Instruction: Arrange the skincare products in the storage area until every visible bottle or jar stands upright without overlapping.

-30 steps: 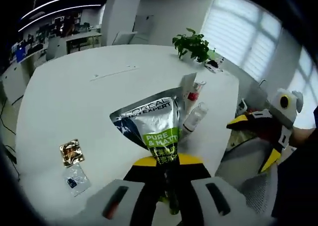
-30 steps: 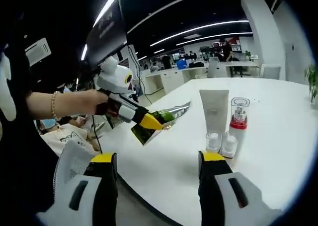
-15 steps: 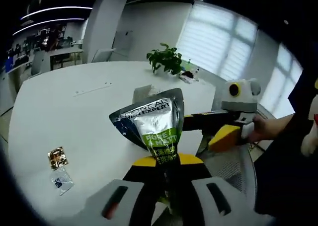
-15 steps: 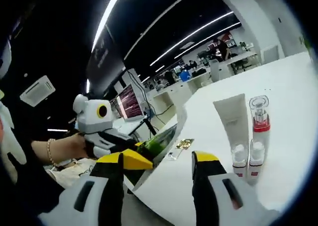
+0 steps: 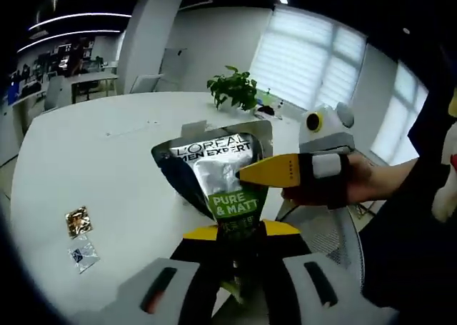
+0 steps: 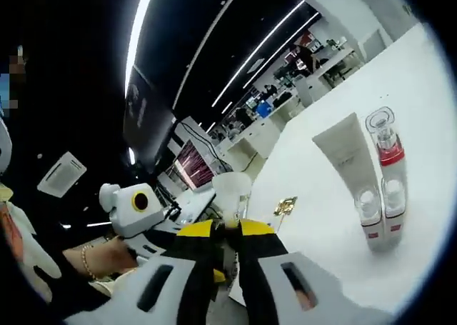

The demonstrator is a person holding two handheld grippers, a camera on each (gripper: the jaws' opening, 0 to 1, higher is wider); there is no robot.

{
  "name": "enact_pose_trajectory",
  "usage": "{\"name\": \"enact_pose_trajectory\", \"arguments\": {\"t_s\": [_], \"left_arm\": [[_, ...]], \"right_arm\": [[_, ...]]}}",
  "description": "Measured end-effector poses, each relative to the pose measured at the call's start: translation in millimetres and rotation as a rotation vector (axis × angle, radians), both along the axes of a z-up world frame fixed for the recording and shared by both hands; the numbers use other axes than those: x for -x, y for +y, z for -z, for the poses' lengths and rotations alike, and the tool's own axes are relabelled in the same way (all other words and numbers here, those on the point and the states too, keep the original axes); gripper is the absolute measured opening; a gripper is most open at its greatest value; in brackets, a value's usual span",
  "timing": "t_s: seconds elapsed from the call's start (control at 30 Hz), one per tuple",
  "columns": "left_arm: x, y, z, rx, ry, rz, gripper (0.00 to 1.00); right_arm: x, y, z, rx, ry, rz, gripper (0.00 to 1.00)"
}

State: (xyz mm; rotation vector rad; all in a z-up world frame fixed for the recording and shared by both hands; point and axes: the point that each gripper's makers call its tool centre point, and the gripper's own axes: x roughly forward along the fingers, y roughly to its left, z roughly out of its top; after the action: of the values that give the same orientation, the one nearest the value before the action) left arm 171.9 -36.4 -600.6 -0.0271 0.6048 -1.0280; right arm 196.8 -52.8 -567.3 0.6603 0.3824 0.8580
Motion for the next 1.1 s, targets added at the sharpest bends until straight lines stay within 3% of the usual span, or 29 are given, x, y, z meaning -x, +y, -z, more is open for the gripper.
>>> {"name": "enact_pose_trajectory", "arguments": {"t_s": [0.27, 0.37, 0.5, 0.67, 0.73, 0.83, 0.9, 1.0, 1.1], "left_arm": [[-1.4, 0, -9.8, 0.037, -0.046, 0.011, 0.54], [-3.7, 4, -16.4, 0.080, -0.024, 0.005, 0.53], [-9.6, 9, -17.8, 0.111, -0.006, 0.010, 0.63], [1.2, 0, -33.1, 0.230, 0.091, 0.092, 0.66], [4.2, -3, -41.5, 0.268, 0.088, 0.129, 0.60], [5.5, -2, -49.6, 0.310, 0.082, 0.147, 0.36], [4.8, 0, -52.3, 0.327, 0.094, 0.132, 0.32], [6.1, 3, -53.1, 0.338, 0.087, 0.131, 0.17], [13.2, -2, -57.6, 0.387, 0.128, 0.132, 0.10]], "right_arm": [[3, -11, -11.5, -0.091, 0.032, -0.006, 0.02], [2, -18, -17.5, -0.104, 0.023, -0.016, 0.01], [2, -21, -32.0, -0.157, 0.012, -0.055, 0.01], [13, -12, -56.0, -0.214, -0.016, -0.158, 0.01], [15, -9, -61.0, -0.216, -0.021, -0.177, 0.01], [10, -11, -59.8, -0.204, -0.019, -0.178, 0.01], [6, -15, -58.1, -0.198, -0.008, -0.158, 0.01], [-1, -20, -46.4, -0.121, 0.003, -0.132, 0.01], [-3, -18, -44.3, -0.114, 0.021, -0.130, 0.01]]}}
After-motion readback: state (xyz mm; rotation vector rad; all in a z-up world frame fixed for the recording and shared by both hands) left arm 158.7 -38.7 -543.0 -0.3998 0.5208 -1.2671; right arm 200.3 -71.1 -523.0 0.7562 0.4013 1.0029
